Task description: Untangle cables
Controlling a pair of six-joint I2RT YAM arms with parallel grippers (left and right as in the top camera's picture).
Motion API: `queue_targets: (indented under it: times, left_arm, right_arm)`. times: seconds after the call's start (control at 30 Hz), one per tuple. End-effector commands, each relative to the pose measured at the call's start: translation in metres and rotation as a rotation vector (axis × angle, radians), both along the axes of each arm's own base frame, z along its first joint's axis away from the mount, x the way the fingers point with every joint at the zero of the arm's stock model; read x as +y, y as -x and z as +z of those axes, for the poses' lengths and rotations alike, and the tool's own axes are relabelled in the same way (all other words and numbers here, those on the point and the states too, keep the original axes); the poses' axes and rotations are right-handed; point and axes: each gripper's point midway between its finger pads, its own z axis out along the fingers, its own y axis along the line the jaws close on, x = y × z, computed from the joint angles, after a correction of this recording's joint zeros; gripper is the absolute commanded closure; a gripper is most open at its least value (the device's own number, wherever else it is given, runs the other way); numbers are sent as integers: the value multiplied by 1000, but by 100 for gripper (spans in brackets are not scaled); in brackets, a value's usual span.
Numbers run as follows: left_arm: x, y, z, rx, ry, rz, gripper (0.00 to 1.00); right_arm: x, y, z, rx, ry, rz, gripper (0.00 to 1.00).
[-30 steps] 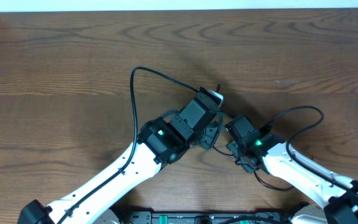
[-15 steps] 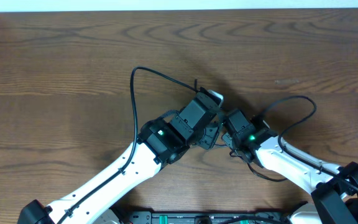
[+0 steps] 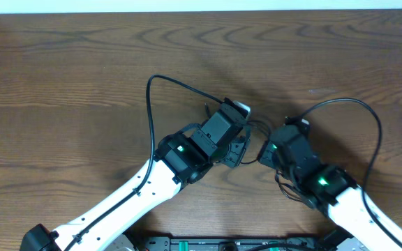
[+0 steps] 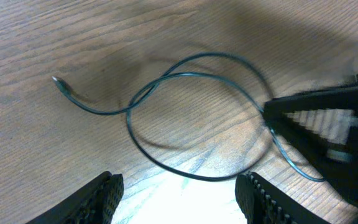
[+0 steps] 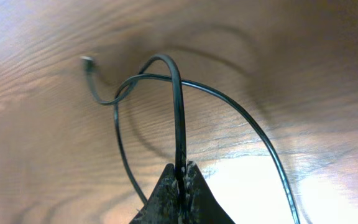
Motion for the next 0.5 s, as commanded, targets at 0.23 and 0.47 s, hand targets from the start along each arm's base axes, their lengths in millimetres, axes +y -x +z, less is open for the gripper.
queue_targets:
  times: [0.23,0.47]
  left_arm:
    - [1,-1,1,-1,1,5,32]
    - [-3,4,1,20,21,-17,28]
  right_arm:
    - [-10,25,68,-292,88,267,99]
    - [-13,34,110,-453,17,277,99]
